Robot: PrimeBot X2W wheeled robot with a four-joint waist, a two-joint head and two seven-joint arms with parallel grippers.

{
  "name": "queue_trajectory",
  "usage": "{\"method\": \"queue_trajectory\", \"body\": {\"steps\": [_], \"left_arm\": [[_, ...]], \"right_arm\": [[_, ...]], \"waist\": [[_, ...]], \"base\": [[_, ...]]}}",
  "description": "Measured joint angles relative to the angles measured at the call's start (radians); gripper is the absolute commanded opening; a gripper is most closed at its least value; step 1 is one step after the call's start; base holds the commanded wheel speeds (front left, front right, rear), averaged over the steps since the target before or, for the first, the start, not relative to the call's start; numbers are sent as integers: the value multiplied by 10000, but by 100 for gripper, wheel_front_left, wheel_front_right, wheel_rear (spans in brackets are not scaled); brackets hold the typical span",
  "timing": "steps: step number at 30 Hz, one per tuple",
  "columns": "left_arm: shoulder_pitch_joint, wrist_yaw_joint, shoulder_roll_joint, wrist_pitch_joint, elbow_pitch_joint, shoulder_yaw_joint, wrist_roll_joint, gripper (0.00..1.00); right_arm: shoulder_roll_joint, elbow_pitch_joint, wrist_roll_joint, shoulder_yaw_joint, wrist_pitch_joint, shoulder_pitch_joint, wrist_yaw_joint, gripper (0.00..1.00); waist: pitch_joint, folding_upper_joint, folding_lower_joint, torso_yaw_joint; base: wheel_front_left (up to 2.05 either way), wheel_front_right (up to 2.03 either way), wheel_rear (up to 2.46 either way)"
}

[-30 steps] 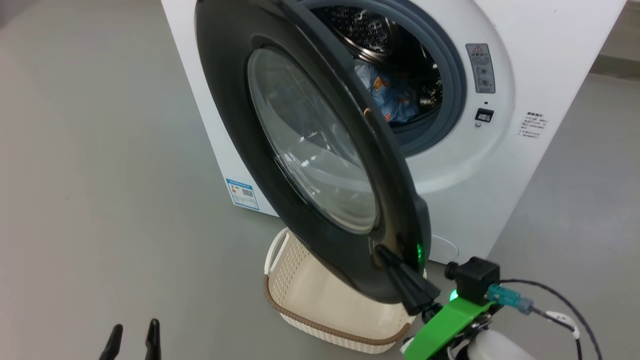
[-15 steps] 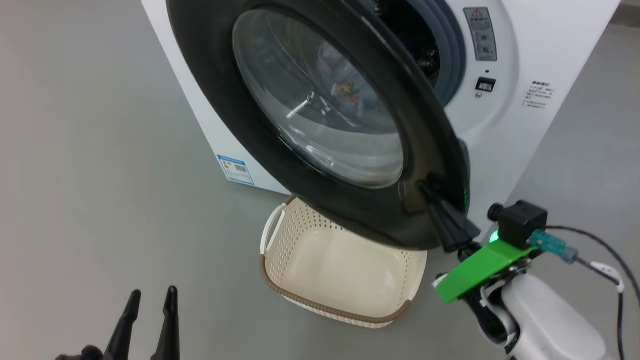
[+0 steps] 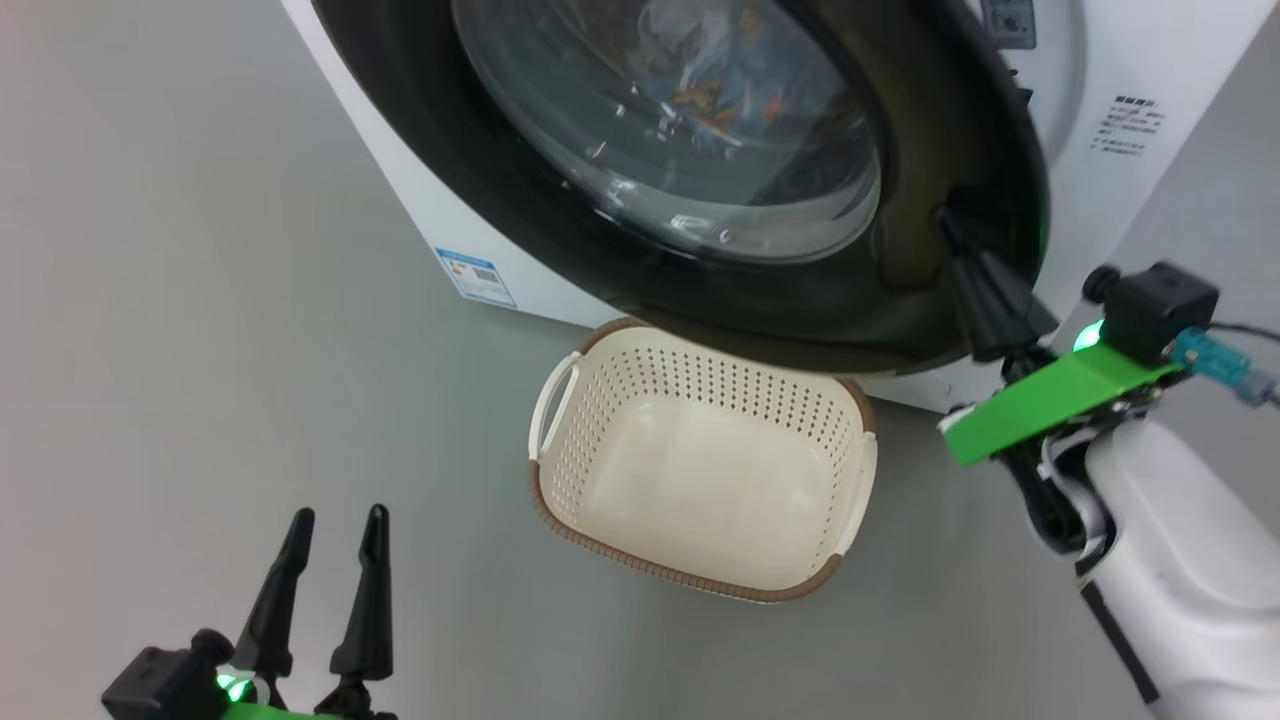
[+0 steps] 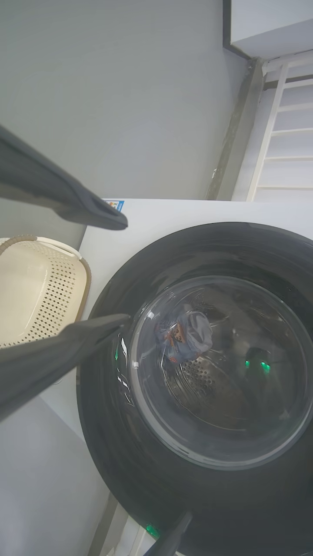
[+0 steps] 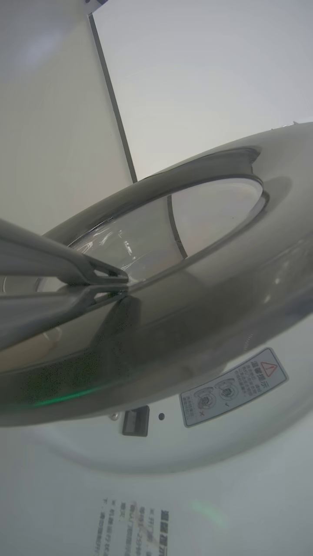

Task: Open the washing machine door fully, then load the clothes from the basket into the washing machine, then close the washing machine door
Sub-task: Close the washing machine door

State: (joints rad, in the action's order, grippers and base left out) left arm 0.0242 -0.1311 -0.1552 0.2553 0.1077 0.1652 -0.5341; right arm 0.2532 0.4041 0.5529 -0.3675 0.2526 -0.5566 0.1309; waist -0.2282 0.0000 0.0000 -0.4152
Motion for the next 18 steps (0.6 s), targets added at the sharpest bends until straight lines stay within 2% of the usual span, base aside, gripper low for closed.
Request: {"method": "queue_trajectory", "body": {"steps": [18], "left_arm": [[850,0,203,0,-96,397,-194,100]], "right_arm": [[510,445,-88,777,12,-1860,10,0]], "waist": [[-1155,0,0,-545]], "base": [[0,0,0]]}}
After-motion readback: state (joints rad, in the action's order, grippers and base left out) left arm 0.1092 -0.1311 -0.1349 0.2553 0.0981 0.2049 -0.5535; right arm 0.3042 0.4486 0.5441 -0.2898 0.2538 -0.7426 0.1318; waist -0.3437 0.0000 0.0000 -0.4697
